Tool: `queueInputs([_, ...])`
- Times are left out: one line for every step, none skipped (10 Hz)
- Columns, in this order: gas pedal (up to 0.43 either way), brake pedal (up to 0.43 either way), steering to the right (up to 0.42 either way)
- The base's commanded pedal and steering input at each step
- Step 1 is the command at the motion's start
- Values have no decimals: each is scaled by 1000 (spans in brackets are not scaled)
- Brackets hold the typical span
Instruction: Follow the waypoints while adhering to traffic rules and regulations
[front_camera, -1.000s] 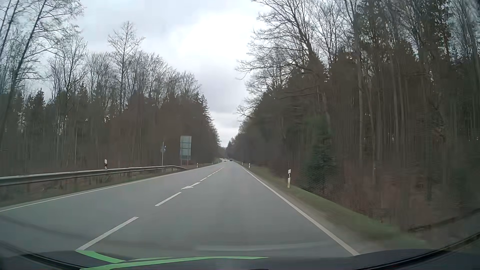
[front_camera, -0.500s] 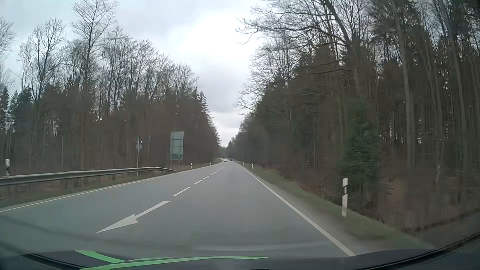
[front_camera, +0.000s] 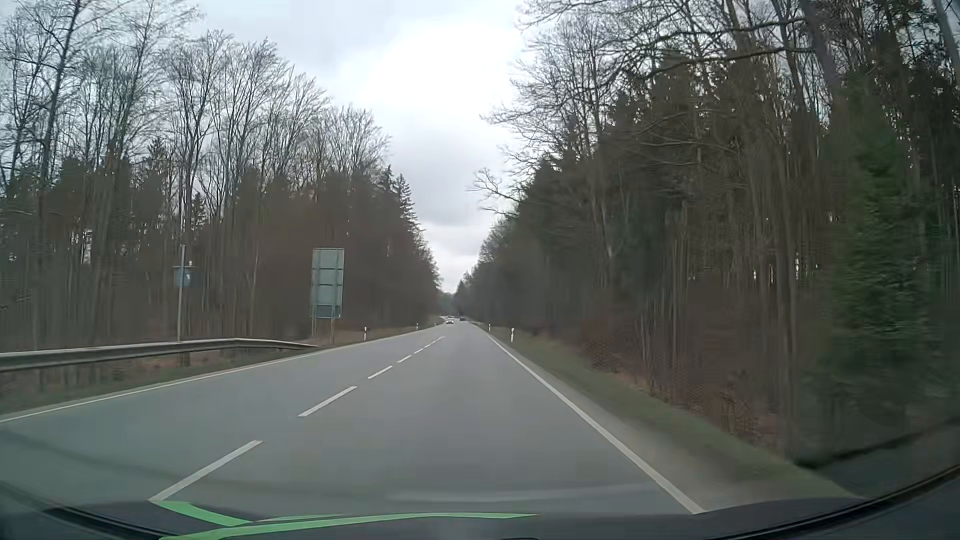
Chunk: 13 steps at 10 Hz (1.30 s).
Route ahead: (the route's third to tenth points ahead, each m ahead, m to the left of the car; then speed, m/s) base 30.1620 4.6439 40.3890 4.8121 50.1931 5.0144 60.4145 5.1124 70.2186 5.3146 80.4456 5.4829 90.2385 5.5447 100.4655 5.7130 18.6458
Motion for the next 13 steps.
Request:
queueInputs([130, 0, 1])
queueInputs([130, 0, 1])
queueInputs([130, 0, 1])
queueInputs([130, 0, 1])
queueInputs([130, 0, 1])
queueInputs([130, 0, 1])
queueInputs([130, 0, 1])
queueInputs([130, 0, 1])
queueInputs([130, 0, 1])
queueInputs([130, 0, 1])
queueInputs([130, 0, 1])
queueInputs([130, 0, 1])
queueInputs([130, 0, 1])
